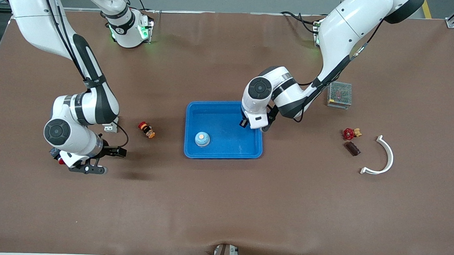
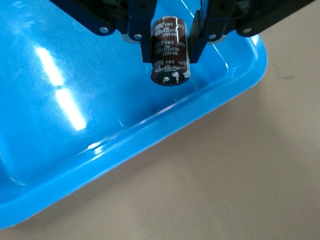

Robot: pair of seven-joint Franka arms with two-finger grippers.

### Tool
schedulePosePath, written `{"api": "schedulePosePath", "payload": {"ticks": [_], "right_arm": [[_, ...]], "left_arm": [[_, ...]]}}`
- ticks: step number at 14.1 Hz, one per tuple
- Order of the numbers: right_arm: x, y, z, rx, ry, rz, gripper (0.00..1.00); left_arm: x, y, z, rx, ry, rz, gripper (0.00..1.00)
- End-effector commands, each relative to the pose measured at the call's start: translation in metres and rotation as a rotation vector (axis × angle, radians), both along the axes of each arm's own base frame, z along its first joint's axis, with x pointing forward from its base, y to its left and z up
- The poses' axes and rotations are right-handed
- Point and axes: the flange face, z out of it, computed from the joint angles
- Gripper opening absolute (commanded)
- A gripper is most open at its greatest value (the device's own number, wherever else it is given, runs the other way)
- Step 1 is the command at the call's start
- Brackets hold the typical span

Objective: Place electrolytic capacitor and blue bell in tray
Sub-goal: 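Release the capacitor in the tray while the right gripper reaches the second bell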

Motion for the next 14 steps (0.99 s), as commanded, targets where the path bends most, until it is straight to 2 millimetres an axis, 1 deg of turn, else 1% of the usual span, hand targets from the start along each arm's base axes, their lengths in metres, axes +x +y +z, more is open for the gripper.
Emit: {"api": "schedulePosePath", "payload": {"ticks": [1,2,3,4,5,6,7,9,11,12,14], "right_arm": [[-0.027,-0.041,0.006,-0.008,-0.023,0.038,1.0],[-0.031,-0.05,0.006,-0.007,-0.025,0.045,1.0],[-0.033,-0.055,0.007,-0.007,-0.023,0.041,1.0],[-0.036,-0.059,0.007,-0.007,-0.021,0.04,1.0],[-0.038,-0.061,0.006,-0.007,-0.018,0.046,1.0],[-0.041,-0.065,0.003,-0.006,-0.022,0.044,1.0],[-0.045,-0.066,0.0,-0.004,-0.037,0.044,1.0],[-0.052,-0.069,-0.008,0.0,-0.052,0.044,1.0],[-0.055,-0.086,-0.011,0.002,-0.045,0.063,1.0],[-0.056,-0.099,-0.012,0.003,-0.042,0.075,1.0],[-0.057,-0.114,-0.012,0.008,-0.041,0.103,1.0]], "left_arm": [[-0.001,-0.001,-0.006,0.017,0.005,0.018,0.0],[-0.001,-0.001,-0.008,0.018,0.01,0.02,0.01],[-0.002,-0.001,-0.009,0.019,0.012,0.02,0.11],[-0.002,-0.001,-0.012,0.02,0.017,0.028,0.25],[-0.002,0.0,-0.013,0.022,0.02,0.031,0.55],[-0.002,0.0,-0.012,0.023,0.019,0.031,0.89],[0.001,0.001,-0.008,0.022,0.013,0.034,1.0],[0.011,0.006,0.002,0.037,0.008,0.043,1.0],[0.025,0.012,0.023,0.066,0.001,0.045,1.0],[0.032,0.015,0.037,0.086,-0.003,0.045,1.0],[0.043,0.018,0.061,0.116,-0.01,0.062,1.0]]}}
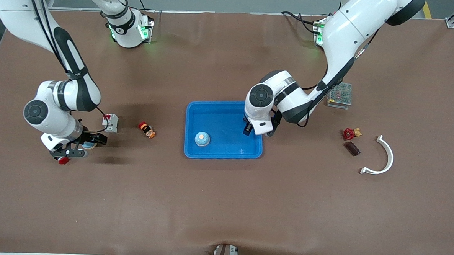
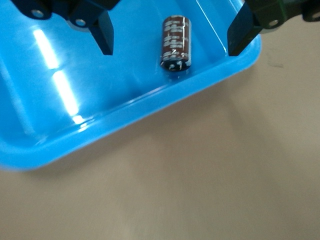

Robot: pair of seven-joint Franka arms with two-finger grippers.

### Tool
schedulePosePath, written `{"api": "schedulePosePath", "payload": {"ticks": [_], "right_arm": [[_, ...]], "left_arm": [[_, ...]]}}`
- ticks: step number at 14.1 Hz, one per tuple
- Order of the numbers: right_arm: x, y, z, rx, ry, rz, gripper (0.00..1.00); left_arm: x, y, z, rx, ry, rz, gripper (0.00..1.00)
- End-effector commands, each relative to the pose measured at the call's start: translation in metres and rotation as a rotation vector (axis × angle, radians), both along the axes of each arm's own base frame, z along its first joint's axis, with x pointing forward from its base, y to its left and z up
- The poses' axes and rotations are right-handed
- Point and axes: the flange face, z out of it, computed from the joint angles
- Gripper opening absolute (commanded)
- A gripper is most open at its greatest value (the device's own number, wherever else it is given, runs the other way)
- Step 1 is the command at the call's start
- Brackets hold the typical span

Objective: Place electrolytic capacitor and blue bell in tray
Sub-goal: 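Release the capacitor in the tray while the right gripper reaches the second bell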

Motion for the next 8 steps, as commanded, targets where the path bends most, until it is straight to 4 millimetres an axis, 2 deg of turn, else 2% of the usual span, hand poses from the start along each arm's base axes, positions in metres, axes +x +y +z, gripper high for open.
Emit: {"api": "schedulePosePath", "payload": {"ticks": [1,3,4,6,8], "right_arm": [[-0.008,-0.025,0.007,-0.001,-0.008,0.042,1.0],[-0.009,-0.036,0.007,0.001,-0.022,0.06,1.0],[-0.009,-0.038,0.005,0.003,-0.024,0.061,1.0],[-0.01,-0.039,0.004,0.003,-0.033,0.057,1.0],[-0.017,-0.036,-0.004,0.006,-0.049,0.062,1.0]], "left_arm": [[0.011,0.008,0.045,0.06,-0.03,0.006,1.0],[0.031,0.037,0.069,0.102,-0.07,-0.003,1.0],[0.034,0.049,0.078,0.127,-0.061,-0.036,1.0],[0.043,0.087,0.082,0.195,0.001,-0.069,1.0],[0.058,0.135,0.094,0.219,0.033,-0.112,1.0]]}}
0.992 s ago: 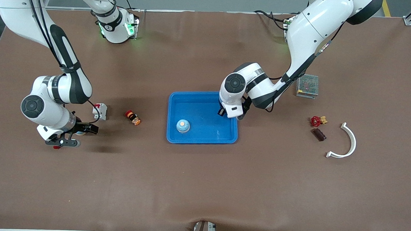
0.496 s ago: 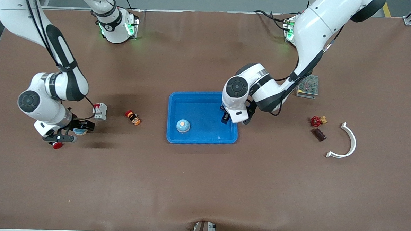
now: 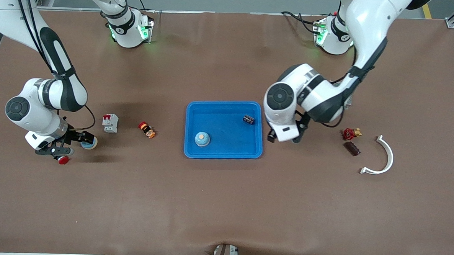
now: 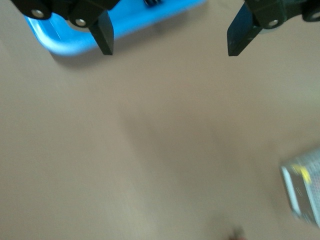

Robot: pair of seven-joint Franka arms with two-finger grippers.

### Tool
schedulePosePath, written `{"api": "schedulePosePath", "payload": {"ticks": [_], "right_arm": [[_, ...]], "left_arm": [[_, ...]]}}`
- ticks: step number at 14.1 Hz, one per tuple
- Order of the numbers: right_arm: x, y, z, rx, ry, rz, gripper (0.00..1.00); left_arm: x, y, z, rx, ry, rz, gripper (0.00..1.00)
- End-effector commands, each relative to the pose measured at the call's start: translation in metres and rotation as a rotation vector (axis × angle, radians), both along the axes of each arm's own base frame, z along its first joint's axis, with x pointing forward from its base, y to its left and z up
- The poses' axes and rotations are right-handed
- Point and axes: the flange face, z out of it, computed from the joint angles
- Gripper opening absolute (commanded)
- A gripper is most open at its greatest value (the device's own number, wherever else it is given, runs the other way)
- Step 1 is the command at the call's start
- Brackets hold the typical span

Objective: Place electrolytic capacitor and blue bell in tray
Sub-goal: 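Release the capacitor in the tray while the right gripper reaches the second bell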

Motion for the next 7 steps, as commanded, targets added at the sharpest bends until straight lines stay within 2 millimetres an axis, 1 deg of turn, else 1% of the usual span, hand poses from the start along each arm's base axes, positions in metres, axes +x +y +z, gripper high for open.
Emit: {"api": "schedulePosePath", "payload": {"ticks": [1,2,4,5,7], "right_arm": [[-0.013,0.005,-0.005,0.005,-0.026,0.019,1.0],[-0.014,0.005,-0.006,0.005,-0.027,0.018,1.0],[-0.014,0.003,-0.01,0.006,-0.031,0.017,1.0],[-0.016,0.002,-0.016,0.008,-0.037,0.015,1.0],[-0.02,0.005,-0.021,0.009,-0.06,0.019,1.0]], "left_arm": [[0.008,0.059,0.017,0.044,0.03,-0.068,1.0],[0.01,0.078,0.021,0.046,0.047,-0.104,1.0],[0.02,0.132,0.035,0.027,0.082,-0.173,1.0],[0.021,0.154,0.036,0.021,0.103,-0.215,1.0],[0.027,0.2,0.03,0.001,0.145,-0.255,1.0]]}}
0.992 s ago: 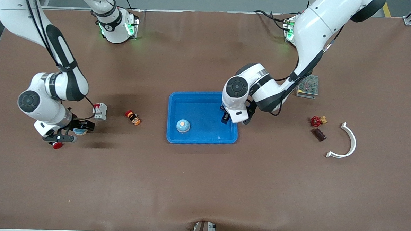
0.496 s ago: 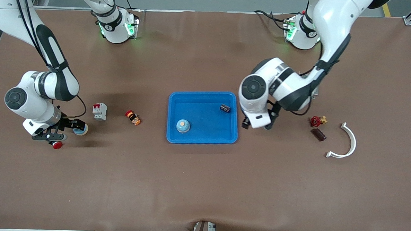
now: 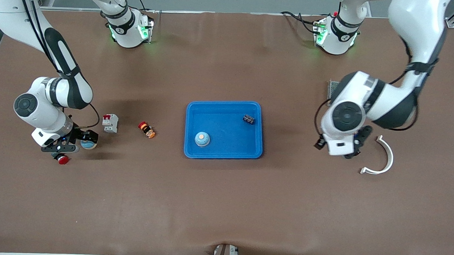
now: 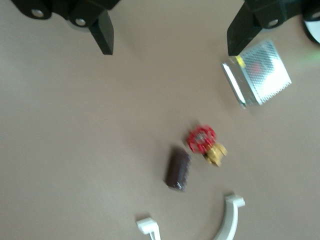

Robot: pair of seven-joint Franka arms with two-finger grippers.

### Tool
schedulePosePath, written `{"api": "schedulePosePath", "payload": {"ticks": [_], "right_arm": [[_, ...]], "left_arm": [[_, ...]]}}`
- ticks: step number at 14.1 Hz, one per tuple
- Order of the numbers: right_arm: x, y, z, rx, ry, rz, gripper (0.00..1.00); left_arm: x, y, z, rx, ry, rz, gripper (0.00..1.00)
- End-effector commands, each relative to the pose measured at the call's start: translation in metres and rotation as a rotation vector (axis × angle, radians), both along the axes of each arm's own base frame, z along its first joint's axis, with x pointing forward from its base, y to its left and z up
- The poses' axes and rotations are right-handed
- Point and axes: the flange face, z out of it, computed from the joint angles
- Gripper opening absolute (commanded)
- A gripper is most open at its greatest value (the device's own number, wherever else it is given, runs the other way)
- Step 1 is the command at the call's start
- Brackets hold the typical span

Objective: Place electrolytic capacitor and blue bell in tray
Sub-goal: 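Grasp the second bell and capacitor with the right and left grippers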

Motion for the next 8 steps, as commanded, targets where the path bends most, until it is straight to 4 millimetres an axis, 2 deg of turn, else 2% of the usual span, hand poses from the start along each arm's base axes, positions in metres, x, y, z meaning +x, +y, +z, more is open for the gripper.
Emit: {"api": "schedulePosePath", "payload": {"ticks": [1,2,3,6,7,8], "right_arm": [[-0.008,-0.002,-0.009,0.004,-0.012,0.007,1.0],[-0.008,-0.001,-0.01,0.005,-0.011,0.009,1.0],[-0.008,-0.002,-0.01,0.005,-0.011,0.009,1.0],[-0.008,-0.001,-0.011,0.005,-0.009,0.013,1.0],[-0.007,-0.001,-0.011,0.005,-0.011,0.012,0.81],[-0.006,0.001,-0.01,0.004,-0.008,0.018,0.48]], "left_arm": [[-0.006,0.055,-0.003,-0.014,0.046,-0.066,1.0],[-0.004,0.078,-0.01,-0.037,0.045,-0.082,1.0],[-0.003,0.09,-0.017,-0.054,0.035,-0.091,1.0],[-0.003,0.115,-0.042,-0.085,-0.01,-0.087,1.0],[-0.005,0.125,-0.053,-0.102,-0.034,-0.078,1.0],[-0.006,0.135,-0.062,-0.123,-0.067,-0.066,1.0]]}}
